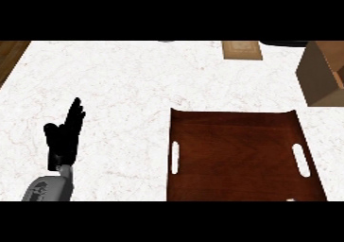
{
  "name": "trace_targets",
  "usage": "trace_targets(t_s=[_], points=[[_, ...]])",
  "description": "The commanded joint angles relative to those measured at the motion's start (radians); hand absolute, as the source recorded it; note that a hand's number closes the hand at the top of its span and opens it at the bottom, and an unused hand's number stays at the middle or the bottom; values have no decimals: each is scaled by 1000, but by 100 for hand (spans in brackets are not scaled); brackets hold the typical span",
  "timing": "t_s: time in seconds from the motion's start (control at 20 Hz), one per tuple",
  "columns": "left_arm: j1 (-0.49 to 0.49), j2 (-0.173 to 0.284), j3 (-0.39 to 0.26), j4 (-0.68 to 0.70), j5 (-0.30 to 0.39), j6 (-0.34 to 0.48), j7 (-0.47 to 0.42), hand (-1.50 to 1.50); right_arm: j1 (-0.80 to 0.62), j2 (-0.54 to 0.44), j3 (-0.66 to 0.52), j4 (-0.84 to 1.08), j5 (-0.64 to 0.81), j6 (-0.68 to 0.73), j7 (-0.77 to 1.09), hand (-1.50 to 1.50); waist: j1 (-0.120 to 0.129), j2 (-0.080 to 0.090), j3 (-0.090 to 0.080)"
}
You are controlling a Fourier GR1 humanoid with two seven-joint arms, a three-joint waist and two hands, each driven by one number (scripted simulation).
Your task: Pick the pear from the tray and place it in the cardboard box
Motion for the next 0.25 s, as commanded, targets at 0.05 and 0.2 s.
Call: trace_targets(t_s=[0.05,0.2], points=[[20,16,6,-42,15,-22,16,0,15,-36,-136,110,-141,100,-103,-150,5,2,3],[24,19,17,-21,16,-22,22,0,-7,-127,-164,156,-167,169,-45,-150,-5,-2,0]])
